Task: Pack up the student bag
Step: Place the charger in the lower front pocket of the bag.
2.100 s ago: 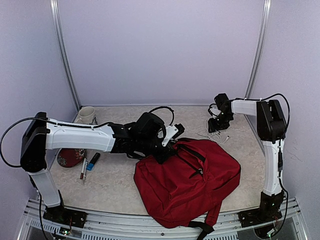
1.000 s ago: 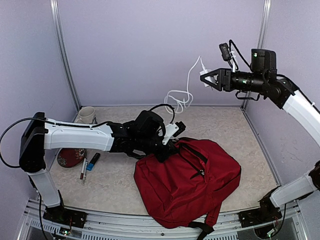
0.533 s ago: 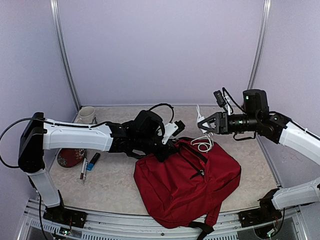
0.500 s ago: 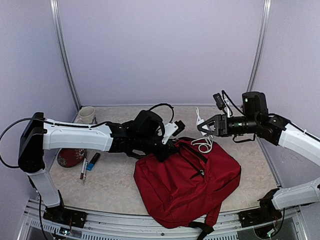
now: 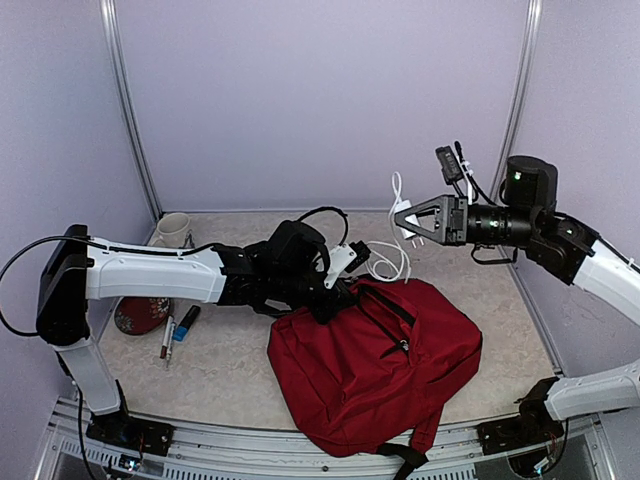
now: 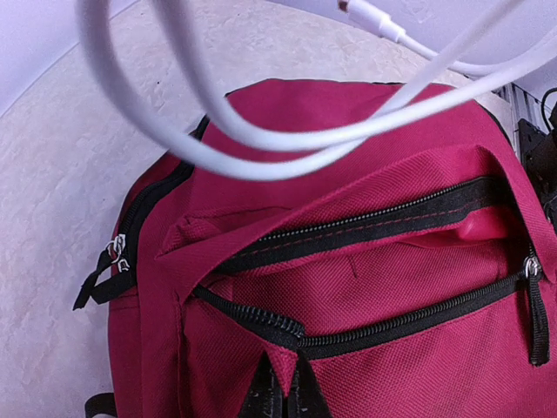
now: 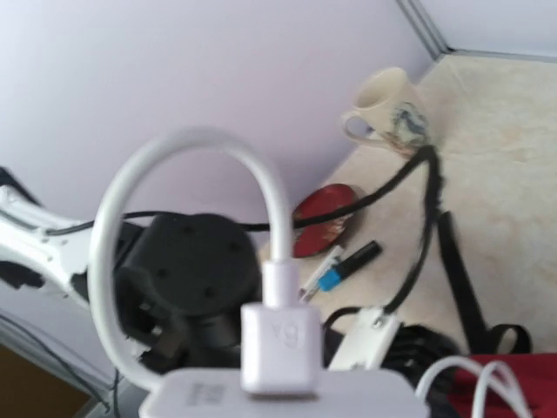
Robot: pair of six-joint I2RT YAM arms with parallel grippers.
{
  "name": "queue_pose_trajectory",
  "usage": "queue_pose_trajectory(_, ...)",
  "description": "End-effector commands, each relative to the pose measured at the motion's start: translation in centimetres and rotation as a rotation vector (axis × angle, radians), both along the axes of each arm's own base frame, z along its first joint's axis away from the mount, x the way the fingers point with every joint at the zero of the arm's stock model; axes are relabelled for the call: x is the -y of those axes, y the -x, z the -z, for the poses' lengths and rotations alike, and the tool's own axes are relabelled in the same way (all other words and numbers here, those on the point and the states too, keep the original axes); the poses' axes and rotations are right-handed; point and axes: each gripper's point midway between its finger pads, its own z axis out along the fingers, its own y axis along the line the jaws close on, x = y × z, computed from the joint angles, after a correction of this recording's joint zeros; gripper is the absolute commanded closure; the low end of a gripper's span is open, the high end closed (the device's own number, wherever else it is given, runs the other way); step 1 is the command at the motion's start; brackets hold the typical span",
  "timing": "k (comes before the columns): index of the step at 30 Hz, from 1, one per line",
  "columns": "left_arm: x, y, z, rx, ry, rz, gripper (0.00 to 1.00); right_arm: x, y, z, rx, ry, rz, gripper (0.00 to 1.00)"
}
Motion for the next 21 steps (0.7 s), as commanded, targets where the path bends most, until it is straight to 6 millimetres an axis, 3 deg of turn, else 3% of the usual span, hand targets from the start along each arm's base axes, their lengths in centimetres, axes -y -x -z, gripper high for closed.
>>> queue_pose_trajectory(1, 0.5, 0.4, -2.4, 0.035, 0.064, 0.016, 1.0, -0.5, 1.4, 1.3, -0.052, -0.042, -0.058, 1.0)
queue_pose_trajectory(6, 0.4, 0.3, -2.6, 0.044, 0.065, 0.016, 1.0, -0.9, 2.0, 3.4, -0.123, -0.073, -0.079, 1.0)
queue_pose_trajectory(10, 0.4, 0.2, -2.0, 0.038, 0.053, 0.013, 1.0, -1.6, 2.8, 2.7, -0.114, -0.098, -0.119, 1.0)
queue_pose_trajectory(12, 0.5, 0.3, -2.3, 0.037, 0.061, 0.017, 1.0, -1.6, 2.4, 3.6, -0.12, -0.056, -0.091, 1.0)
queue_pose_trajectory(18, 0.5, 0.5, -2.9, 0.039, 0.076, 0.023, 1.0, -0.7, 0.7, 12.4, -0.266, 0.17, 0.051, 1.0)
queue_pose_trajectory(21, 0.6, 0.8, -2.9, 0.036, 0.076, 0.034, 1.0, -0.3, 0.2, 15.5, -0.305, 0.279, 0.091, 1.0)
